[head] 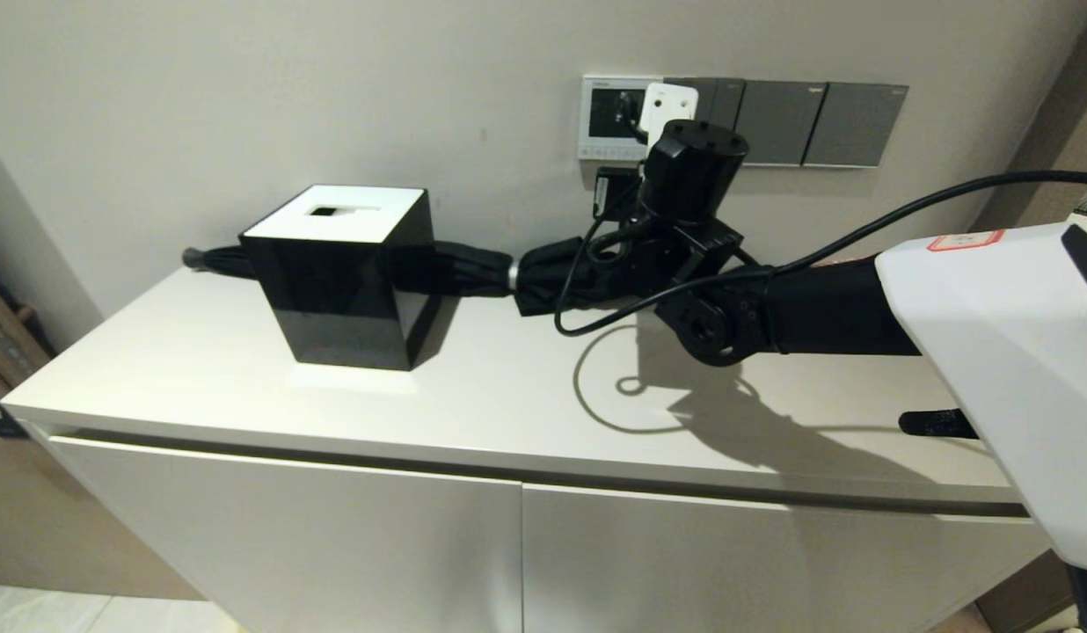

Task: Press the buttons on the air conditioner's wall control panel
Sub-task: Turn on the central air conditioner

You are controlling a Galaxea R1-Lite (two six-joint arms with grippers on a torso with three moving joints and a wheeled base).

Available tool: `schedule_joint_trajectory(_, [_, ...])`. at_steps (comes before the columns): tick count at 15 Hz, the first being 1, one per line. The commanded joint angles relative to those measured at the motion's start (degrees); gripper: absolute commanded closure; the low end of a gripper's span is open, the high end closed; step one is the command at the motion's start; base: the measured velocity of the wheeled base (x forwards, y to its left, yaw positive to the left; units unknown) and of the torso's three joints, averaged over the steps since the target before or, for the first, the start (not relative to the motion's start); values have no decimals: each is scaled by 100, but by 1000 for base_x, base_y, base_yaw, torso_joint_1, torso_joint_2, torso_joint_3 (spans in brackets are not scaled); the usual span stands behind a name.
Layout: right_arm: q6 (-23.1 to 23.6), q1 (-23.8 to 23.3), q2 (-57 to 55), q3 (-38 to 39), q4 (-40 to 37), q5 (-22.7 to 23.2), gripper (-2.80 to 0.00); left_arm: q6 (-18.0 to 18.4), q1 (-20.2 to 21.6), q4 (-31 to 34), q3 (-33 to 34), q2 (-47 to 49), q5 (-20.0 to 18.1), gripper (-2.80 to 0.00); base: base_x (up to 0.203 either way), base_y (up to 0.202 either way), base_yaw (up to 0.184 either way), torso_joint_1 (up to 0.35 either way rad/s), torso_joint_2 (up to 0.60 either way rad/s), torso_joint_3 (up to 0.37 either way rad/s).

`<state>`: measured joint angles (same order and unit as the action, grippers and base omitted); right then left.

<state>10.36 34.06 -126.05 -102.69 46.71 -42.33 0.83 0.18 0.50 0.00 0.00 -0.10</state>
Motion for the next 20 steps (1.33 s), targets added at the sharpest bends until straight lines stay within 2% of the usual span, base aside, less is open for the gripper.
schedule_joint_trajectory(1, [10,-11,-44,-103,10,-13,0,1,-1,0,0,8,1,0,0,0,0,0,0,0])
schedule_joint_trajectory(4, [21,-48,-262,-410,-3,-11,0,-4,-1,3,0,0,1,0,0,0,0,0,0,0])
schedule_joint_trajectory(8, [354,-84,-543,-893,-13,29,0,0,-1,1,0,6,1,0,0,0,0,0,0,0])
schedule_joint_trajectory(20, [370,-108,-506,-882,54,88,0,5,-1,-4,0,2,1,0,0,0,0,0,0,0])
